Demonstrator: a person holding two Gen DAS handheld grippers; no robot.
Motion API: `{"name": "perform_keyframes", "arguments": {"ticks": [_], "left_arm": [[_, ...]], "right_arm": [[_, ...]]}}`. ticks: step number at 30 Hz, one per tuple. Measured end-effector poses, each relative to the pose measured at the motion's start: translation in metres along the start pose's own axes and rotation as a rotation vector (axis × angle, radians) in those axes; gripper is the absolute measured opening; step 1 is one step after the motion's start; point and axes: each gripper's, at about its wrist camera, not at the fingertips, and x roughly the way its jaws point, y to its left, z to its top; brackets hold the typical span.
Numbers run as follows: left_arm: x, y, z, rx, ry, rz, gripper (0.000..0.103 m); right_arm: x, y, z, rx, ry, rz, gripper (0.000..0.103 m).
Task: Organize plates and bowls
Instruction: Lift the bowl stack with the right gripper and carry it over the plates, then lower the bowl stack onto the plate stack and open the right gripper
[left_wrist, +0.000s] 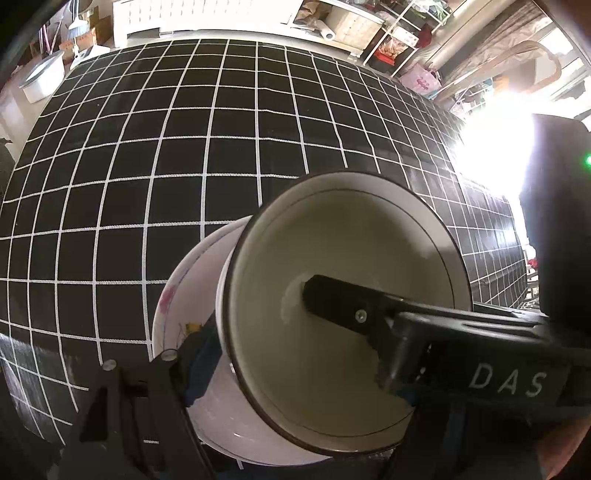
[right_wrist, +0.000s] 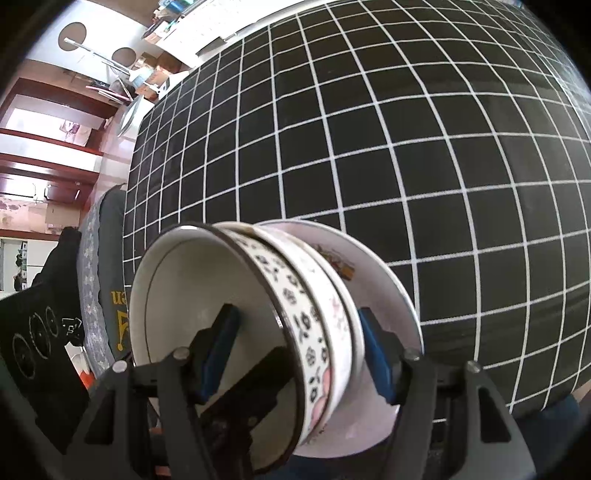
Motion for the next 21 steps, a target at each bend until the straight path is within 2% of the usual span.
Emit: {"name": "perform_keyframes", "arguments": {"ticks": [6, 9, 12, 17, 21], "left_arm": [[-0.001, -0.005, -0.004, 0.01, -0.033, 0.016, 0.075], [-0.003, -0.003, -0.005, -0.001, -0.046, 0.025, 0.075], [-0.008, -0.001, -0.006, -0.011, -0.052, 0.023, 0.075], [-0.026, -0.004, -0.014, -0.018, -0.097, 0.061, 0.075], [-0.043, -0.006, -0.02, -0.048, -0.116, 0.052, 0.075]], "right_arm": [[-0.002, -0.009, -0.001, -0.032, 0.012, 0.045, 0.069], [-0.013, -0.013, -0.001, -0.052, -0.024, 0.008, 0.069], [-0.021, -0.018, -0.002, -0.055, -0.044, 0.018, 0.069], [-0.034, -0.024, -0.009, -0.063, -0.072, 0.011, 0.069], [-0.043, -0.031, -0.022, -0.049, -0.074, 0.024, 0.069]]}}
